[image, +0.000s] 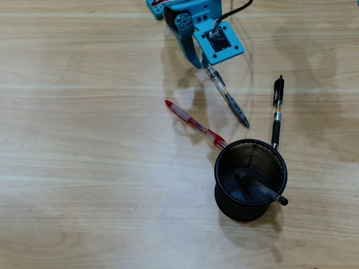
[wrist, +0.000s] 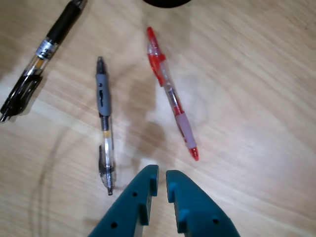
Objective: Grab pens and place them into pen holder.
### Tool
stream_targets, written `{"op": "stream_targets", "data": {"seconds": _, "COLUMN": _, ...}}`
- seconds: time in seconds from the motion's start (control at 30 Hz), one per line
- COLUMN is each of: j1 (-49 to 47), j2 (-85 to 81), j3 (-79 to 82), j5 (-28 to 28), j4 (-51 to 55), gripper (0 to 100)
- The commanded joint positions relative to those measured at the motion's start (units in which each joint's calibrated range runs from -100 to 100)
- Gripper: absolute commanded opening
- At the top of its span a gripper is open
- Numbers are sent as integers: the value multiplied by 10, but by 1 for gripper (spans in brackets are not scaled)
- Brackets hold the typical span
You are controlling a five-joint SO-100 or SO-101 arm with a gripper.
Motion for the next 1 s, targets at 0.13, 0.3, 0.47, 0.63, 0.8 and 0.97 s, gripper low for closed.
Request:
{"op": "stream_targets", "data": {"seconds": 0.13, "j1": 64, "j2": -18, "j3": -4, "j5": 23, "j4": 2, "gripper": 2}}
{"op": "stream_targets", "data": {"seconds": 0.3, "j1": 64, "j2": -12, "j3": -4, "j5": 23, "j4": -7, "gripper": 2}}
{"op": "stream_targets", "data": {"seconds": 0.47, "j1": 60, "j2": 53, "j3": -10, "j5": 24, "j4": -98, "gripper": 2}}
{"op": "stream_targets", "data": {"seconds": 0.63, "j1": 59, "j2": 117, "j3": -59, "j5": 24, "j4": -108, "gripper": 3}}
{"op": "stream_targets", "data": {"seconds": 0.8, "j1": 56, "j2": 171, "j3": -134, "j5": 38, "j4": -102, "gripper": 5}}
{"op": "stream_targets", "data": {"seconds": 0.97, "j1": 55, "j2": 212, "j3": -200, "j5": 36, "j4": -18, "gripper": 15}}
